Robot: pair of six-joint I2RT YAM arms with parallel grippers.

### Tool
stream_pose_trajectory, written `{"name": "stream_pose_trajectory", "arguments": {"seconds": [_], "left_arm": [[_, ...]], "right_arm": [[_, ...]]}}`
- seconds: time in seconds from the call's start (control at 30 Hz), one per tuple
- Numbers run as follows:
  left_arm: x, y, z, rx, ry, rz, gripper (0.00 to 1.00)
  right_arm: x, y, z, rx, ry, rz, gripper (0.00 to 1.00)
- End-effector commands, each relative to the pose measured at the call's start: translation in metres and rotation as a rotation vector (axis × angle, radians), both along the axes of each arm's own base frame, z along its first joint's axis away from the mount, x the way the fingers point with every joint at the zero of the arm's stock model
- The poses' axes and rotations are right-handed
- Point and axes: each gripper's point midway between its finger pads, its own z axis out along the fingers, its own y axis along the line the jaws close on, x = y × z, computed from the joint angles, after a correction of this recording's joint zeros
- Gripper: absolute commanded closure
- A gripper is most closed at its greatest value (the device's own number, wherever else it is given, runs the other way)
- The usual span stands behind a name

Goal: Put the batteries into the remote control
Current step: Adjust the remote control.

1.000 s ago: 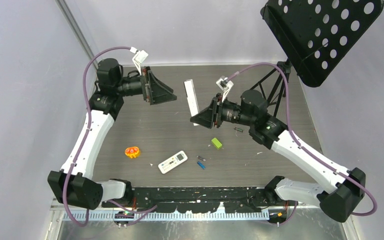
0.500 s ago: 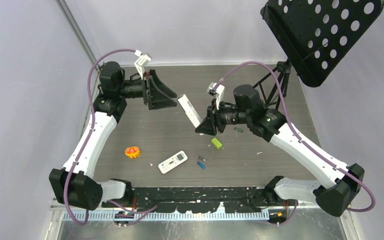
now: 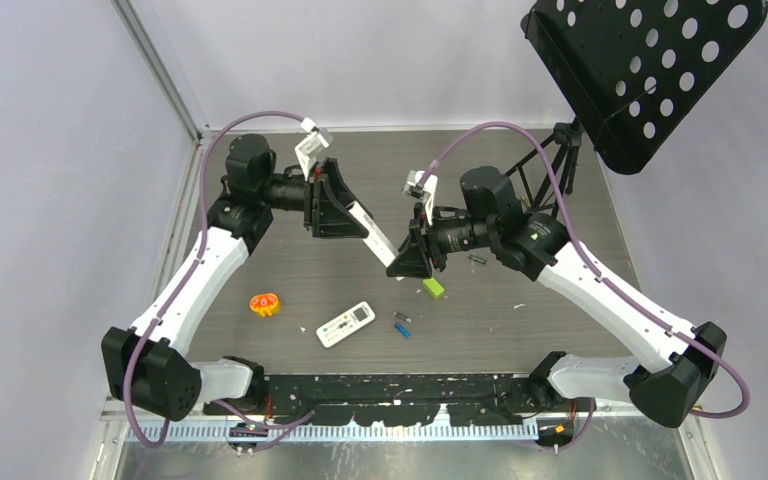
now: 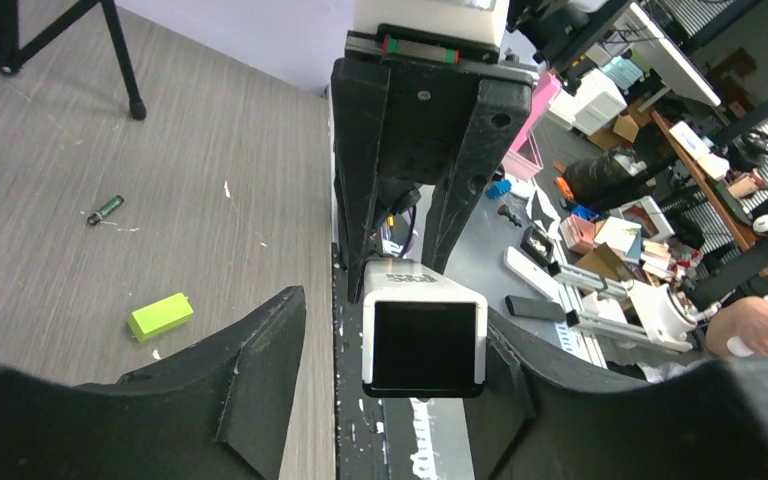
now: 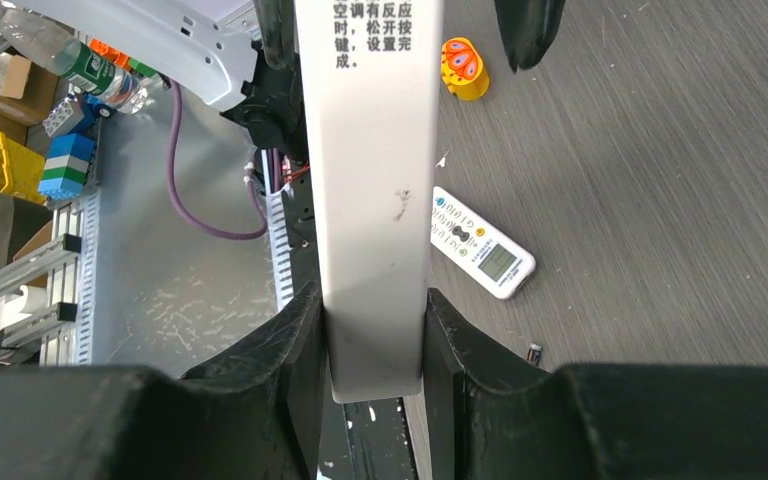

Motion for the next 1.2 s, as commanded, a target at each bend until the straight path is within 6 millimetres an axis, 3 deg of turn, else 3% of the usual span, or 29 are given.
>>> {"name": "stream_pose_trajectory", "arguments": {"seconds": [0.0, 0.17, 0.3, 0.37, 0.47, 0.5, 0.57, 0.63, 0.7, 0.77, 0.97, 1.17], "left_arm": [[-0.014, 0.000, 0.003, -0.021, -0.090, -0.057, 0.47], [-0.017, 0.001, 0.001, -0.015, -0.085, -0.059, 0.50], [-0.017, 0.001, 0.002, -0.012, -0.079, -0.057, 0.60], [-0.017, 0.000, 0.002, -0.010, -0.076, -0.053, 0.69], [-0.014, 0.000, 0.003, -0.010, -0.088, -0.042, 0.98], [-0.013, -0.001, 0.004, -0.009, -0.096, -0.032, 1.00], [-0.010, -0.001, 0.007, -0.010, -0.123, -0.022, 1.00], [-0.007, 0.000, 0.010, -0.013, -0.167, -0.019, 1.00], [0.001, 0.002, 0.019, -0.017, -0.221, -0.003, 1.00], [0.013, 0.007, 0.027, -0.023, -0.271, 0.018, 1.00], [0.036, 0.021, 0.054, -0.078, -0.449, 0.024, 1.00], [0.033, 0.035, 0.084, -0.118, -0.643, -0.017, 1.00]], "right_arm": [[-0.007, 0.006, 0.028, 0.066, -0.063, 0.061, 1.00], [-0.007, 0.006, 0.029, 0.068, -0.067, 0.063, 1.00], [-0.006, 0.007, 0.026, 0.059, -0.066, 0.063, 1.00], [-0.005, 0.007, 0.023, 0.049, -0.065, 0.055, 1.00], [-0.001, 0.007, 0.021, 0.039, -0.059, 0.035, 1.00], [0.000, 0.008, 0.020, 0.037, -0.055, 0.026, 0.99], [0.006, 0.007, 0.017, 0.025, -0.048, -0.011, 0.87], [0.013, 0.006, 0.013, 0.011, -0.038, -0.060, 0.54], [0.017, 0.005, 0.011, 0.017, -0.014, -0.113, 0.30], [0.021, 0.005, 0.015, 0.062, 0.022, -0.169, 0.19], [0.018, 0.014, 0.065, 0.418, 0.184, -0.258, 0.05], [0.034, 0.011, 0.098, 0.734, 0.462, -0.376, 0.04]]}}
